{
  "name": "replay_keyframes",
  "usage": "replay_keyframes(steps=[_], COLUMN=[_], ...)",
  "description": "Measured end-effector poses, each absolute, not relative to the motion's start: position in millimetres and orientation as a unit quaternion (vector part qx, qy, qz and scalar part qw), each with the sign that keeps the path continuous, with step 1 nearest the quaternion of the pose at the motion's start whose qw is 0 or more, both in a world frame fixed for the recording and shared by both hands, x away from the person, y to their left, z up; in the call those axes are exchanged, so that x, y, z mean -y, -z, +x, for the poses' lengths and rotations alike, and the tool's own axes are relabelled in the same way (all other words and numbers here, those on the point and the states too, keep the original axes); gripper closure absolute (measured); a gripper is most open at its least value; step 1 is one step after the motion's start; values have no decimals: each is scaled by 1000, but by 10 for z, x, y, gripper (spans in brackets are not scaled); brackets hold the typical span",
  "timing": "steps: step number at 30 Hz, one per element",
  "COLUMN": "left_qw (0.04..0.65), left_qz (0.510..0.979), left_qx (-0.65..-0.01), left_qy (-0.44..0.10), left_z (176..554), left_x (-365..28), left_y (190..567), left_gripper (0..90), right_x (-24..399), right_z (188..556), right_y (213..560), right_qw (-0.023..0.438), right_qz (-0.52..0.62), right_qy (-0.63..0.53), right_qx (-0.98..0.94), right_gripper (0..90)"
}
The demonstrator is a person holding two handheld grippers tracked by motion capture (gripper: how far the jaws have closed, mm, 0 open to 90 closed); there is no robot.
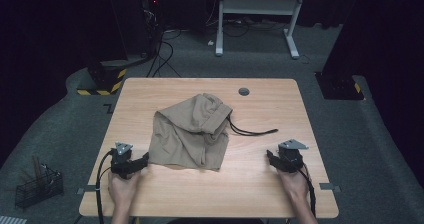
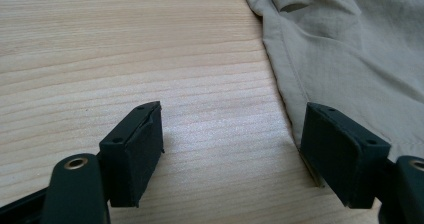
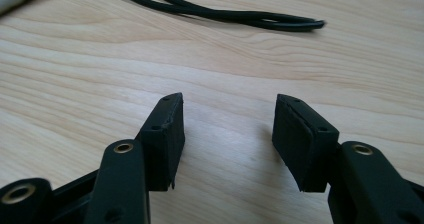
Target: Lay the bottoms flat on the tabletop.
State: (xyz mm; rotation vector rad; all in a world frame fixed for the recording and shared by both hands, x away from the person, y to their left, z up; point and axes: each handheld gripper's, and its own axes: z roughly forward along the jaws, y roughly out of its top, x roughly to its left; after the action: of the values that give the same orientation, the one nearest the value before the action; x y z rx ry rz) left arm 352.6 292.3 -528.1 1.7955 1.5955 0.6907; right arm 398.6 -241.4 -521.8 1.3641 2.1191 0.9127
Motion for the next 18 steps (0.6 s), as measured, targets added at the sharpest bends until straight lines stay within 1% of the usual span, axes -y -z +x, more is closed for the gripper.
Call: replay_keyframes(steps=[5,9,18], left_qw=[316,315,315], left_qz=[682,681,681], left_qx=[-606,-606,-606], left_qy=[-262,-263,-263], left_z=[3526,3526,3527], left_x=[-2924,-2921,-2921], left_y=[5281,5281,5281], left_gripper=[248,247,248], right_x=[2304,2116,1671], right_z=[4009,4048,4167], right_y=[5168,5150,5058], right_qw=[216,221,182], right_qz=[484,455,403], right_qy=[-349,-343,-374], right_qx=[-773,-792,-815], right_gripper=[432,416,374])
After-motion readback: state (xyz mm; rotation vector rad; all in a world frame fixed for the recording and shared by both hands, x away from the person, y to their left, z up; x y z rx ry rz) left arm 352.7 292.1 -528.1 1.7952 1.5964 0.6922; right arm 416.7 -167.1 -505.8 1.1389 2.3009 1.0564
